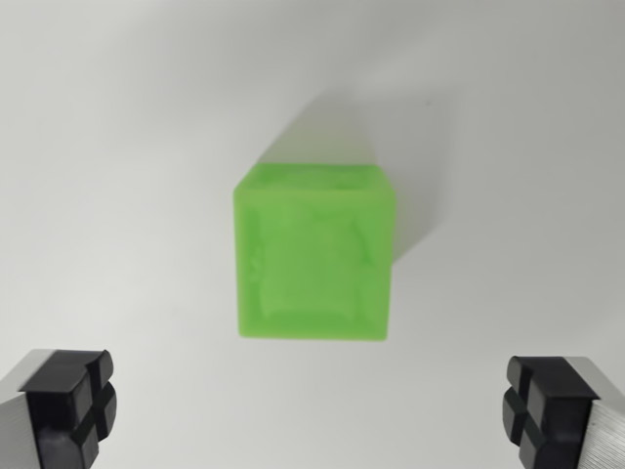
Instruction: Stack cube
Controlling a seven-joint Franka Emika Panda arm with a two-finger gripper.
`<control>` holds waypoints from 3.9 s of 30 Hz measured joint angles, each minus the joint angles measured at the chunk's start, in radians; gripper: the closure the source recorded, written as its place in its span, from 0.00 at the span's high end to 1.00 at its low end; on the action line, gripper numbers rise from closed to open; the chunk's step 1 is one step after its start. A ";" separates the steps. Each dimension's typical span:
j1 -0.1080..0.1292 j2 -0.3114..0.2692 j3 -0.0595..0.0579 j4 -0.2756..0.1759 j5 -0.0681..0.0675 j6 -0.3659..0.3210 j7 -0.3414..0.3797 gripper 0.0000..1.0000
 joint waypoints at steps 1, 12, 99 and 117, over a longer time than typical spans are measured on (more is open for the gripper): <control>0.000 0.009 0.001 0.000 0.002 0.009 -0.001 1.00; -0.009 0.094 0.014 0.011 0.020 0.082 -0.010 1.00; -0.023 0.143 0.031 0.026 0.030 0.122 -0.017 0.00; -0.009 0.050 0.012 0.007 0.021 0.050 -0.011 0.00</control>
